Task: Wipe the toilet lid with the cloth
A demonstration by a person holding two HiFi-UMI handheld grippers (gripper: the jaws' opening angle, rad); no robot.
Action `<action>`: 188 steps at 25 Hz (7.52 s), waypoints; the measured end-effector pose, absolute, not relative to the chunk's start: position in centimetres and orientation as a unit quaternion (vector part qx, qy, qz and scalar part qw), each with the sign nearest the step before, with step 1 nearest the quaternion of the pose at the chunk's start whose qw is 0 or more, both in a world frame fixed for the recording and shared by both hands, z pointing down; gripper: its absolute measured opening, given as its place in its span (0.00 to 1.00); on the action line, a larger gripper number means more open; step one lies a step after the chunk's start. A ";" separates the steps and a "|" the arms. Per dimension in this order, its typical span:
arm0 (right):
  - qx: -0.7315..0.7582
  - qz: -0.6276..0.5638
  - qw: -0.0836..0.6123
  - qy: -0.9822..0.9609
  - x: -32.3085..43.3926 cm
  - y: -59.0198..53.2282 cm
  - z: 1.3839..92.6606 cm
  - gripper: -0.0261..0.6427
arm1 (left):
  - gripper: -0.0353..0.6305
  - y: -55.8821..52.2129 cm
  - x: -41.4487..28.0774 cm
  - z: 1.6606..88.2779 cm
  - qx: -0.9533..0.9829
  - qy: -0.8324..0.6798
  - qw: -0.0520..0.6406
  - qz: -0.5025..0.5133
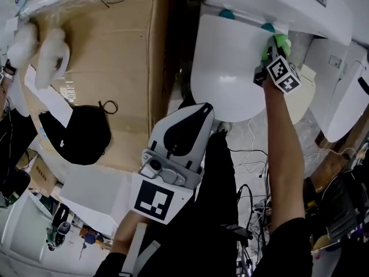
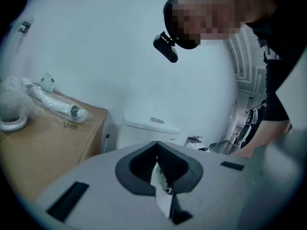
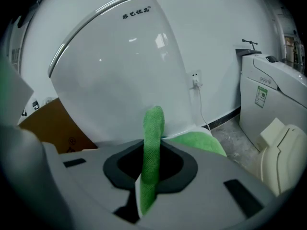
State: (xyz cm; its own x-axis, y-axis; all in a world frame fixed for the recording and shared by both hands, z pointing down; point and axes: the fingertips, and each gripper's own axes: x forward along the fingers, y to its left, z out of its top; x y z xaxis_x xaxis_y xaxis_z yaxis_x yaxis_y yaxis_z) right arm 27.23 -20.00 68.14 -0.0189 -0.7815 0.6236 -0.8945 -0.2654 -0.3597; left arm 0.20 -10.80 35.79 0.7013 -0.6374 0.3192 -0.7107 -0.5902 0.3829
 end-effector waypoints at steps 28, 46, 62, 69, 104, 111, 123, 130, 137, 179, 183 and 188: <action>0.204 0.146 0.388 -0.887 11.9 -10.2 70.0 0.12 | 0.06 -6.0 2.8 36.3 0.874 -0.418 0.239 0.068; 0.195 0.204 0.389 -0.877 7.7 12.0 71.8 0.12 | 0.06 4.8 4.3 34.6 0.862 -0.453 0.225 0.040; 0.354 0.380 0.017 -0.854 9.9 5.5 60.7 0.12 | 0.06 5.8 6.2 33.8 0.880 -0.418 0.219 0.055; 0.623 0.364 -0.163 -0.673 29.3 -5.3 58.3 0.12 | 0.06 1.9 7.0 34.2 0.893 -0.387 0.221 0.061; 0.354 0.208 0.332 -0.849 23.5 -15.9 69.5 0.12 | 0.06 -3.8 6.0 38.4 0.887 -0.380 0.250 0.080; 0.236 0.200 0.362 -0.879 20.6 -8.3 70.4 0.12 | 0.06 -2.4 5.7 37.5 0.885 -0.392 0.242 0.071; 0.280 0.249 0.353 -0.857 19.8 2.1 71.1 0.12 | 0.06 0.4 3.9 36.3 0.877 -0.411 0.241 0.056; 0.351 0.315 0.321 -0.821 16.8 5.2 71.4 0.12 | 0.06 0.8 1.2 36.8 0.868 -0.429 0.245 0.051; 0.415 0.375 0.281 -0.780 11.2 5.6 71.5 0.12 | 0.06 1.2 -1.8 36.7 0.859 -0.452 0.235 0.054; 0.519 0.189 0.037 -0.833 19.6 13.4 8.1 0.12 | 0.06 18.1 4.0 -2.0 0.886 -0.459 0.062 0.012; 0.552 0.181 0.027 -0.814 21.7 16.0 6.1 0.12 | 0.06 18.6 4.2 -3.3 0.897 -0.439 0.052 0.017; 0.580 0.170 0.026 -0.796 21.3 19.1 4.4 0.12 | 0.06 18.3 2.0 -4.4 0.899 -0.434 0.054 0.013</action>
